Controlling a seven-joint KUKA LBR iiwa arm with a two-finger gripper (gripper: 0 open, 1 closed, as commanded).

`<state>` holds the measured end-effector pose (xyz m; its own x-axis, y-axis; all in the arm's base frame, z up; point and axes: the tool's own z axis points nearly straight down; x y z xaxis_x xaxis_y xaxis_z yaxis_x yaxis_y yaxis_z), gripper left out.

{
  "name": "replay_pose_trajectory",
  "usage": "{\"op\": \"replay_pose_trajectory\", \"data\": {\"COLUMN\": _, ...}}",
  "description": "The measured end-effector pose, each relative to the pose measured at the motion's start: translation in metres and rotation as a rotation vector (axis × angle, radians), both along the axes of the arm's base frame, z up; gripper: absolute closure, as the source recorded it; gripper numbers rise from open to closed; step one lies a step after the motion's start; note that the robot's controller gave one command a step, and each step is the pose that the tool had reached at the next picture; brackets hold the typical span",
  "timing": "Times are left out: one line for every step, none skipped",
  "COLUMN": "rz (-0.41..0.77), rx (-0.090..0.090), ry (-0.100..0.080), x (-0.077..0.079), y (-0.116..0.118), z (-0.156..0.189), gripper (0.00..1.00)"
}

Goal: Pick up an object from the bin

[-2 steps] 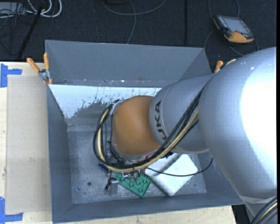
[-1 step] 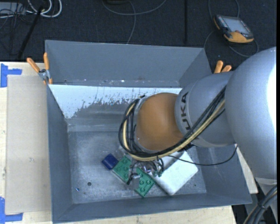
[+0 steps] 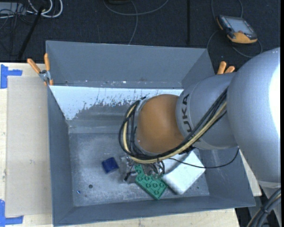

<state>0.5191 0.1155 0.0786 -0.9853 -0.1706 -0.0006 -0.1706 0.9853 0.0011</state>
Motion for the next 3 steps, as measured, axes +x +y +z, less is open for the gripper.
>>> {"op": "replay_pose_trajectory", "data": {"rz": -0.001, "rx": -0.001, "ry": 0.0, "x": 0.0, "y": -0.001, "z": 0.0, "gripper": 0.0}}
{"op": "replay_pose_trajectory", "data": {"rz": -0.028, "rx": 0.002, "ry": -0.006, "x": 0.069, "y": 0.034, "z": -0.009, "gripper": 0.0}}
{"op": "replay_pose_trajectory", "data": {"rz": -0.07, "rx": 0.0, "ry": -0.001, "x": 0.07, "y": 0.049, "z": -0.009, "gripper": 0.0}}
